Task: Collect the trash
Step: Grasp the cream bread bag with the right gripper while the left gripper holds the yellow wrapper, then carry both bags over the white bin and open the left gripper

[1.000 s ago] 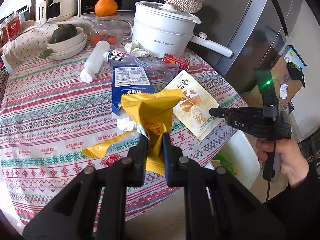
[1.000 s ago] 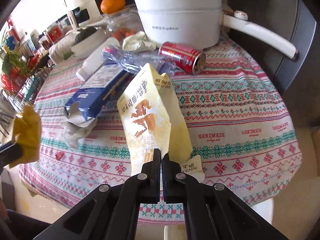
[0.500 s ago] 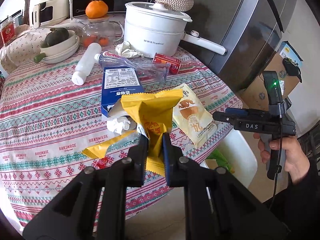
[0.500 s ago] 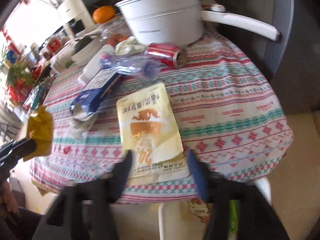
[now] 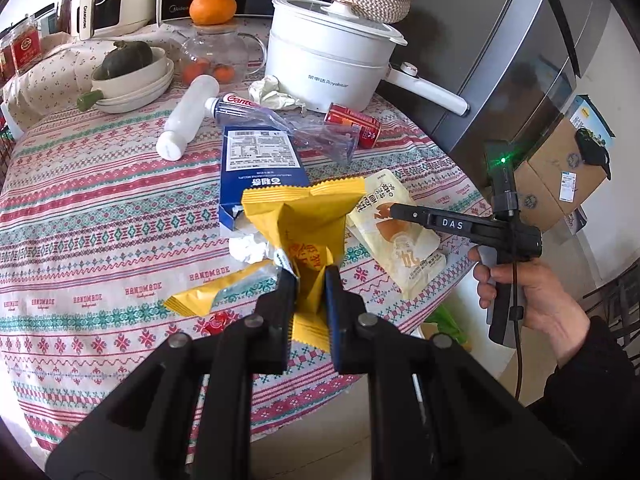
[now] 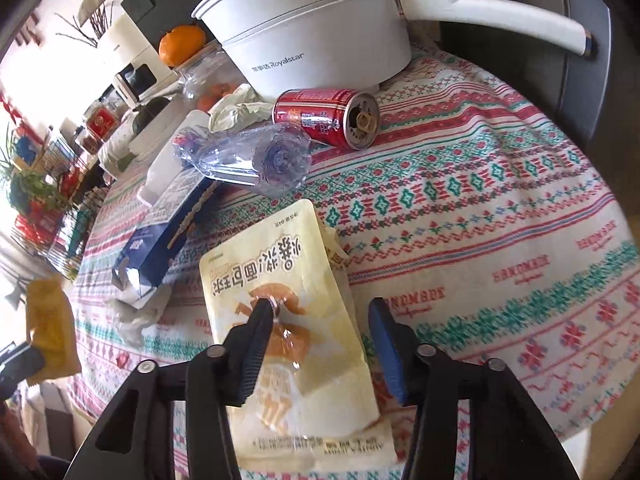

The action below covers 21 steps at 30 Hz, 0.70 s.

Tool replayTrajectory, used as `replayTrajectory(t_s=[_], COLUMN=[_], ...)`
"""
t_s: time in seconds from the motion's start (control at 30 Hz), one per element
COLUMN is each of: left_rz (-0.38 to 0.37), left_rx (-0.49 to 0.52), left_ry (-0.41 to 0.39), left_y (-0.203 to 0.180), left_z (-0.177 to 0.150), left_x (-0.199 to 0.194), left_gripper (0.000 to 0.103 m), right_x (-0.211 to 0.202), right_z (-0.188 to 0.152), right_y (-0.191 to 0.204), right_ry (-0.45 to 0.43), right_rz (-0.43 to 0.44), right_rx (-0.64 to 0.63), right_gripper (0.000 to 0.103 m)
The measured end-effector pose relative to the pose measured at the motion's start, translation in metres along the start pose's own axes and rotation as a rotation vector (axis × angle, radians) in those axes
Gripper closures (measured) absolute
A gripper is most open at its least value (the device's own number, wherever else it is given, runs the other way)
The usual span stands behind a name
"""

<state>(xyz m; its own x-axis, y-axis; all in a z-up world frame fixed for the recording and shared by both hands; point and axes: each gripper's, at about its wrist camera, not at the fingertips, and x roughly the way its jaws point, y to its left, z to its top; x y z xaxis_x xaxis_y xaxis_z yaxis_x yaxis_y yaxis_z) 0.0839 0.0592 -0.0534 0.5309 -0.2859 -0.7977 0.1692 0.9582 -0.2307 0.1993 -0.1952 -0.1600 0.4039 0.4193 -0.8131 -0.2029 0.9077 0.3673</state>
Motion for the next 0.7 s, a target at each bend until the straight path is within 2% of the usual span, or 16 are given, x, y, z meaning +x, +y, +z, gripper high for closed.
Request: replayTrajectory(t_s=[0.03, 0.13, 0.43, 0.7], left_rz=[0.001, -0.005, -0.070, -0.176], left_rx=[0.000, 0.004, 0.038, 0.132], left_ry=[0.001, -0.004, -0.023, 0.016], left_y=[0.000, -0.003, -0.030, -0.091], left_z=[0.000, 0.001, 0.005, -0.008], left_x=[0.001, 0.000, -0.002, 0.006], left_gripper=[0.087, 0.087, 0.087, 0.087], right_x=[0.002, -0.001, -0.074, -0.160], right_z=[0.000, 0.000, -0.009, -0.051], right_y=[-0.001, 0.002, 0.034, 0.019], right_ry=[0.000, 0.003, -0.064, -0.123], right_rz=[0.021, 0.084, 0.043, -0.072], right_rx=[0.006, 0.013, -0.124, -0.128], right_gripper=[0.080, 0.100, 0.101, 0.102])
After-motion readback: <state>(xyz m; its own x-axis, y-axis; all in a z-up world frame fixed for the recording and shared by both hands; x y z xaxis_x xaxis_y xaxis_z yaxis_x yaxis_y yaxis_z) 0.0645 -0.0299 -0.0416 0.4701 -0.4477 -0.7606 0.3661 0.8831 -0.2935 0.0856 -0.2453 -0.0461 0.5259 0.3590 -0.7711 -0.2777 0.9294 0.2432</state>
